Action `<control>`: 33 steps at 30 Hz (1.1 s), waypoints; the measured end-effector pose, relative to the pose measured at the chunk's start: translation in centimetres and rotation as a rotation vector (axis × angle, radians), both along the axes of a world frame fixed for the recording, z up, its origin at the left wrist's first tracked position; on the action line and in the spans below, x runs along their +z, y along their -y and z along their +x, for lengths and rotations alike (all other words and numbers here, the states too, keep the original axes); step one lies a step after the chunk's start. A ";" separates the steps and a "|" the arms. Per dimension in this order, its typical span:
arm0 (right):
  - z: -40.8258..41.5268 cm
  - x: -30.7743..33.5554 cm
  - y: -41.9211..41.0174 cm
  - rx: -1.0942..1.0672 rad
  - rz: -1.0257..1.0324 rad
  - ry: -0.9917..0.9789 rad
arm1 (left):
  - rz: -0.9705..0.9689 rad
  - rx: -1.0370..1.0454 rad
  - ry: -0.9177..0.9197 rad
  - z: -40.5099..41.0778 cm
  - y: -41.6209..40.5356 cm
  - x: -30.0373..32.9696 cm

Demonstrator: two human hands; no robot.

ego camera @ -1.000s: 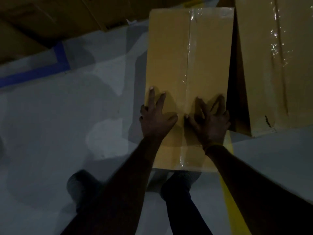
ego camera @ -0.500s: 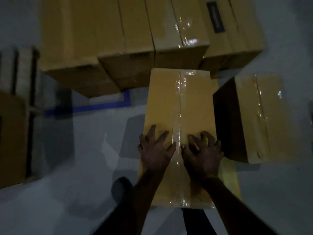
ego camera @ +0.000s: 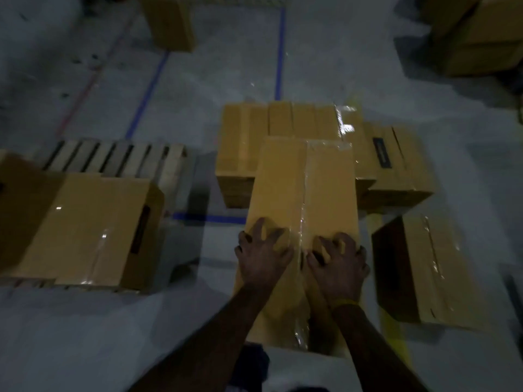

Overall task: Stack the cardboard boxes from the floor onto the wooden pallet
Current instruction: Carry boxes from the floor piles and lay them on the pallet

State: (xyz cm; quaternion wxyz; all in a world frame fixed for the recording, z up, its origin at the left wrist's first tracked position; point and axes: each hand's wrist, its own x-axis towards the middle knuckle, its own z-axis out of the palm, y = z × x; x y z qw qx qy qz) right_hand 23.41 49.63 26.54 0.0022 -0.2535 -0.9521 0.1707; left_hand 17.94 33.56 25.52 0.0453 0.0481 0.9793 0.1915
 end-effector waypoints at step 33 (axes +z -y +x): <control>-0.1 9.6 60.0 0.327 -0.041 -0.138 | -0.044 0.290 -0.082 6.0 61.2 12.3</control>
